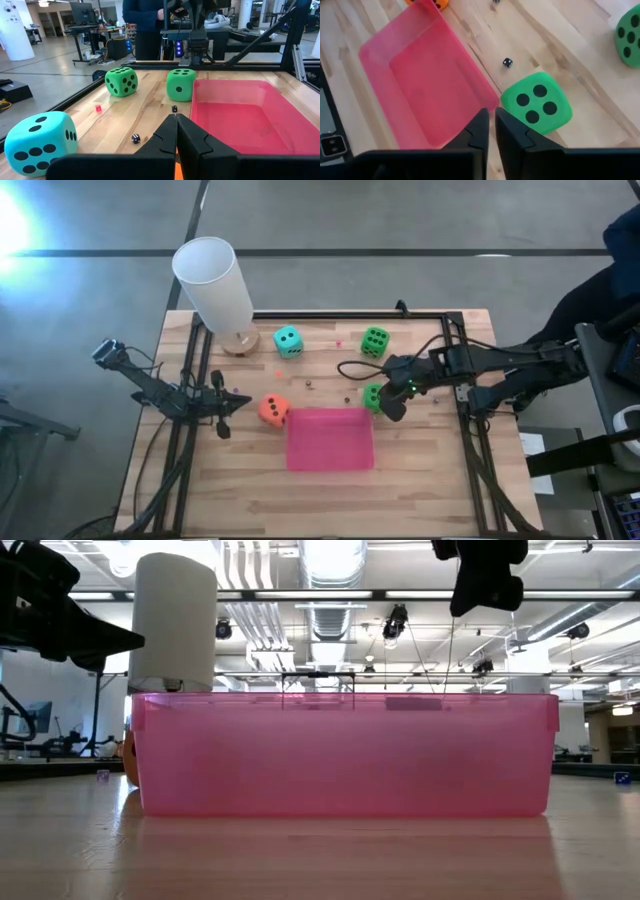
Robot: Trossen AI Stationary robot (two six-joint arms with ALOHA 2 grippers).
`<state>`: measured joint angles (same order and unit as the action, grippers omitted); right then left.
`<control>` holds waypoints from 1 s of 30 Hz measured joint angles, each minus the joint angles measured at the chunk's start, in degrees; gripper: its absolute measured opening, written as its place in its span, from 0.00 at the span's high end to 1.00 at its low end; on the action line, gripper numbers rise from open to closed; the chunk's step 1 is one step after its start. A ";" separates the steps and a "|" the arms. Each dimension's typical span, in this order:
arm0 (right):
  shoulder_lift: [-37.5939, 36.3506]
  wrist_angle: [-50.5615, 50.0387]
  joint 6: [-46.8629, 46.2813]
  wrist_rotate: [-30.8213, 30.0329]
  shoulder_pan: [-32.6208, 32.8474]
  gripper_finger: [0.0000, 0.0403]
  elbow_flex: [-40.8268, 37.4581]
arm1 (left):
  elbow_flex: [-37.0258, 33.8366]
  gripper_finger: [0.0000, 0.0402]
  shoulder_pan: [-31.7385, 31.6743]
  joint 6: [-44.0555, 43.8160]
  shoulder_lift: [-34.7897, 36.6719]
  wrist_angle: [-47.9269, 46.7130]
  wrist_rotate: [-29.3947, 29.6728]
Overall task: Pick & Place Dice
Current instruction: Put the bottom large green dice into the pink bin
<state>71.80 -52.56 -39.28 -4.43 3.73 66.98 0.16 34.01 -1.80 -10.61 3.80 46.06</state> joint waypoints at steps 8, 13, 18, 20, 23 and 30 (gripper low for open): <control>2.61 0.09 1.36 -0.04 -0.69 0.71 0.40 | 0.02 0.98 0.01 0.00 0.00 -0.01 0.00; 4.20 0.58 0.68 -0.32 -0.94 0.61 0.40 | 0.02 0.98 -0.01 0.00 0.00 0.01 0.00; 5.77 0.06 1.38 -0.62 -1.01 0.56 0.37 | 0.02 0.98 0.01 -0.02 0.00 0.00 0.00; 5.79 -0.35 2.01 -0.63 -1.01 0.55 0.29 | 0.00 0.98 -0.01 0.00 0.00 -0.01 0.00; 5.62 -0.18 1.97 -0.66 -1.01 0.54 0.29 | 0.00 0.98 -0.01 0.00 0.00 -0.01 0.00; 5.69 0.42 2.76 -0.66 -1.01 0.54 0.29 | 0.00 0.98 0.00 0.00 -0.01 0.00 0.00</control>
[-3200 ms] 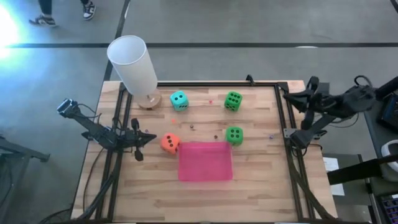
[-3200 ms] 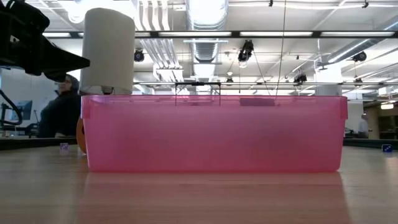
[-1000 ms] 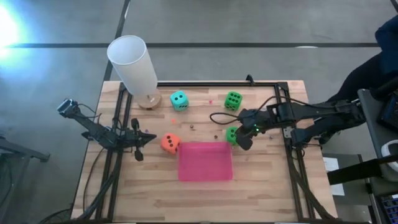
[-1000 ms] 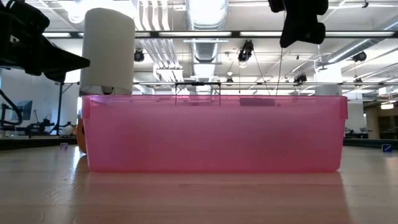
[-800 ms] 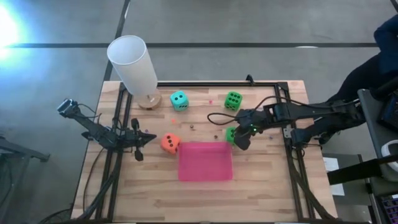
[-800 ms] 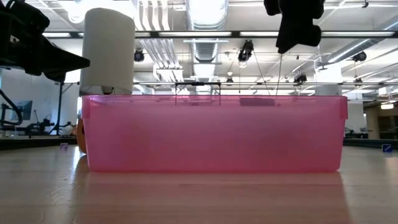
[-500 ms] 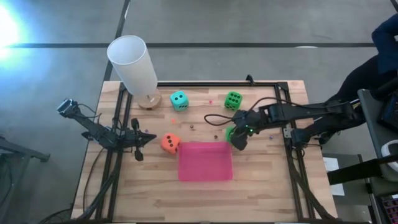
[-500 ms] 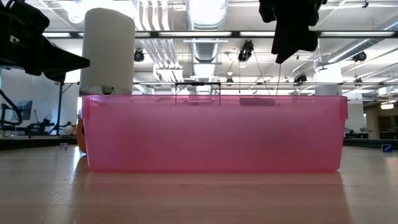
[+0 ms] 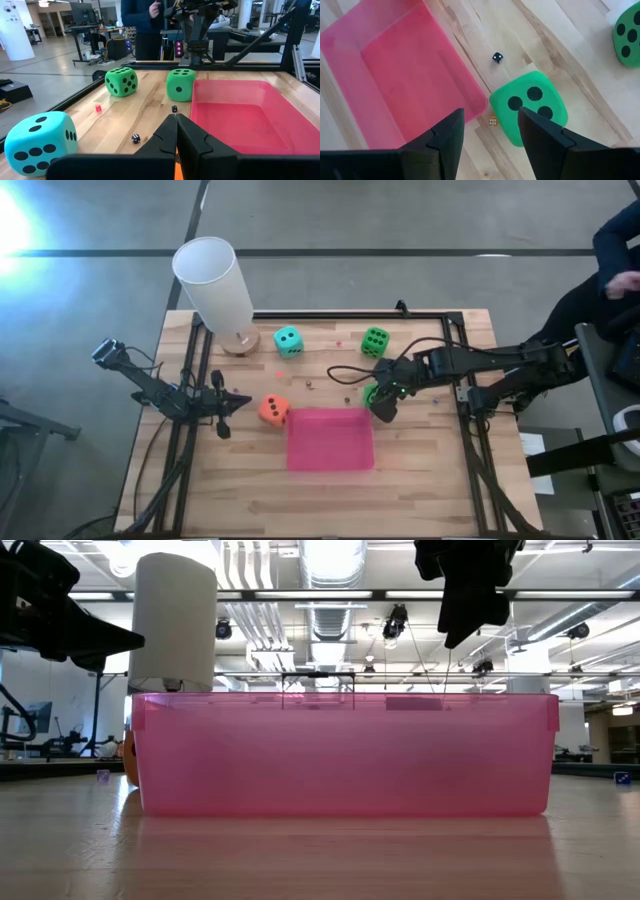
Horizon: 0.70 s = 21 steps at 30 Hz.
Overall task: Pick & Place Dice
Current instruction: Put the bottom large green dice into the pink bin
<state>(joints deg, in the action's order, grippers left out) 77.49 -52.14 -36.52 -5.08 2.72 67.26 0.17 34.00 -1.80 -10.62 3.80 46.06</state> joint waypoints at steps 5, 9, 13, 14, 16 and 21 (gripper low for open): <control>0.05 0.12 1.02 0.02 -0.02 0.52 0.00 | 0.00 0.98 0.02 0.00 0.01 0.01 0.00; 0.05 -0.43 1.18 0.00 -0.02 0.47 0.00 | 0.00 0.98 0.00 -0.01 -0.01 0.00 -0.01; 0.07 -0.40 1.48 -0.44 -0.02 0.37 -0.04 | 0.01 0.98 0.00 -0.01 0.01 0.00 -0.01; 0.07 -0.40 1.86 -0.48 -0.02 0.34 -0.13 | 0.01 0.98 0.01 0.00 0.01 0.00 0.00; 0.09 -0.40 2.25 -0.54 -0.07 0.28 -0.33 | 0.00 0.98 0.01 0.00 0.01 0.01 0.00; 0.09 -0.35 3.00 -0.92 -0.45 0.13 -1.43 | 0.01 0.98 0.00 0.00 0.00 0.00 0.00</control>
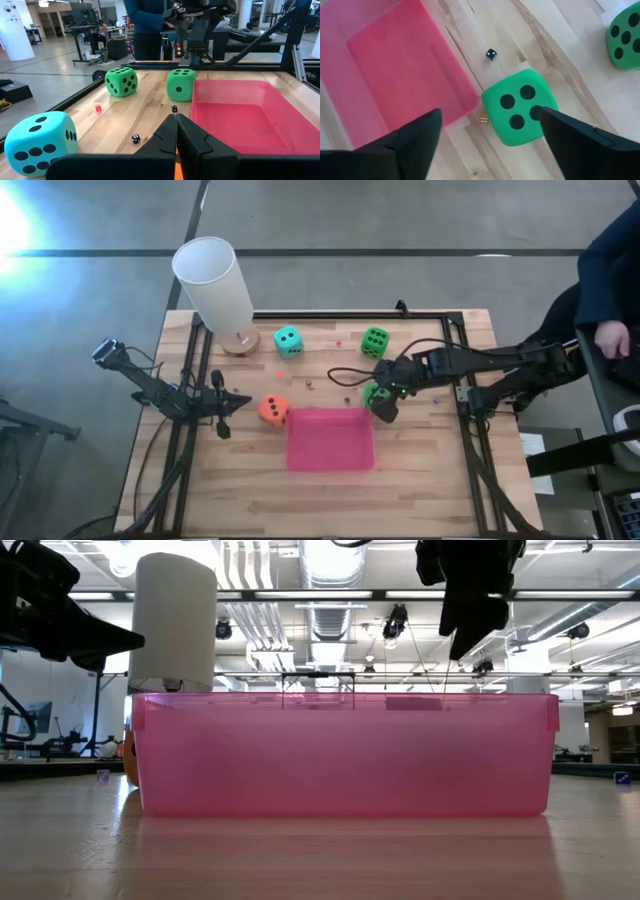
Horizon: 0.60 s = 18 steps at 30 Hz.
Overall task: Pick & Place Dice
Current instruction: Put the bottom large green dice into the pink bin
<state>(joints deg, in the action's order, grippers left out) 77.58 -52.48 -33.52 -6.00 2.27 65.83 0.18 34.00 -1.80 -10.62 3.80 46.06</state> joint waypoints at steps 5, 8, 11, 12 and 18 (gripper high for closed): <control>0.00 1.18 7.30 -0.06 -0.91 0.02 -1.56 | -0.01 0.98 0.01 0.00 0.00 -0.01 0.00; 0.00 1.68 12.27 0.05 -1.14 0.01 -3.10 | -0.01 0.98 0.02 0.00 0.01 -0.01 0.00; 0.00 1.94 15.56 0.52 -1.59 0.01 -4.79 | -0.01 0.98 0.00 0.00 -0.01 0.00 0.00; 0.00 2.27 16.51 0.85 -1.73 0.01 -5.33 | -0.02 0.98 0.00 0.00 0.00 -0.01 0.00; 0.00 6.38 22.31 2.06 -3.05 0.01 -9.17 | 0.01 0.98 0.00 0.00 -0.01 -0.01 0.00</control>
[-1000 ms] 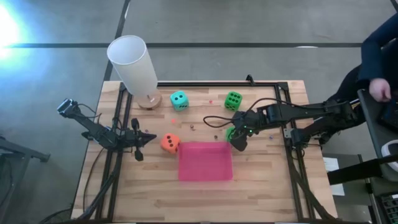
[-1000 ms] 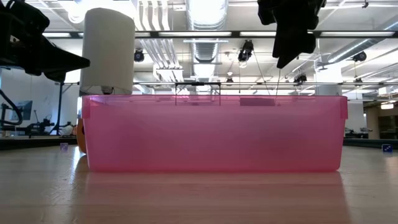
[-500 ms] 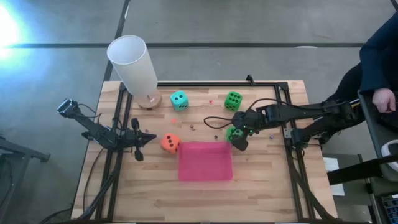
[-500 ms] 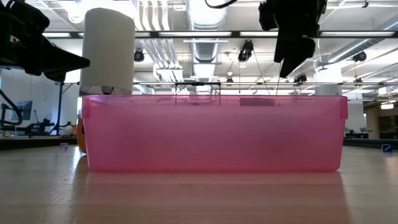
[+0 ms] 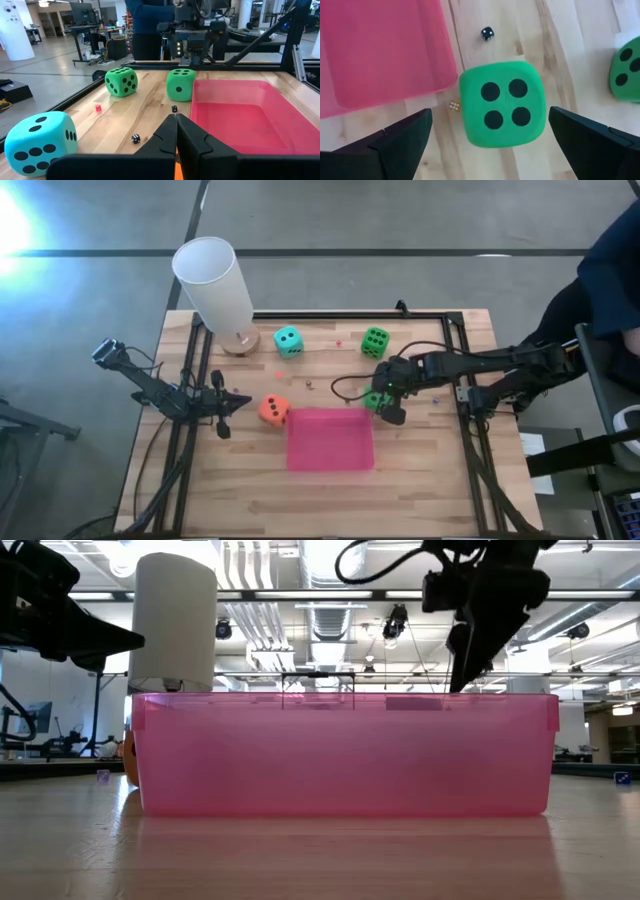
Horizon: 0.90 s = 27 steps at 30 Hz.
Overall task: Pick & Place Dice
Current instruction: Put the bottom large green dice into the pink bin
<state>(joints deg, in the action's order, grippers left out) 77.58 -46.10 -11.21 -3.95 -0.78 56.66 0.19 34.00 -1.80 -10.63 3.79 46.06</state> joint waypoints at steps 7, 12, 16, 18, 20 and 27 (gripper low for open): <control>0.00 3.77 3.04 0.85 -1.82 0.01 -3.60 | -0.01 0.98 0.00 0.00 0.02 0.02 -0.02; 0.00 5.42 5.02 2.76 -3.59 0.01 -4.90 | 0.00 0.98 0.00 0.00 0.01 0.02 -0.01; 0.00 7.92 5.93 3.16 -4.44 0.01 -6.39 | -0.01 0.98 0.00 0.00 0.00 0.02 0.00; 0.00 9.68 6.64 4.16 -4.84 0.01 -7.34 | 0.00 0.98 0.00 0.00 0.00 0.00 0.00; 0.00 11.06 6.96 5.04 -5.25 0.01 -8.22 | 0.00 0.98 0.02 0.00 0.00 0.00 -0.02; -0.07 12.71 6.95 5.31 -6.07 0.01 -9.52 | -0.01 0.98 0.01 0.00 0.00 0.00 -0.01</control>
<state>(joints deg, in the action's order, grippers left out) 77.52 -33.39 -4.26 1.37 -6.85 47.13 0.18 34.01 -1.80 -10.63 3.79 46.05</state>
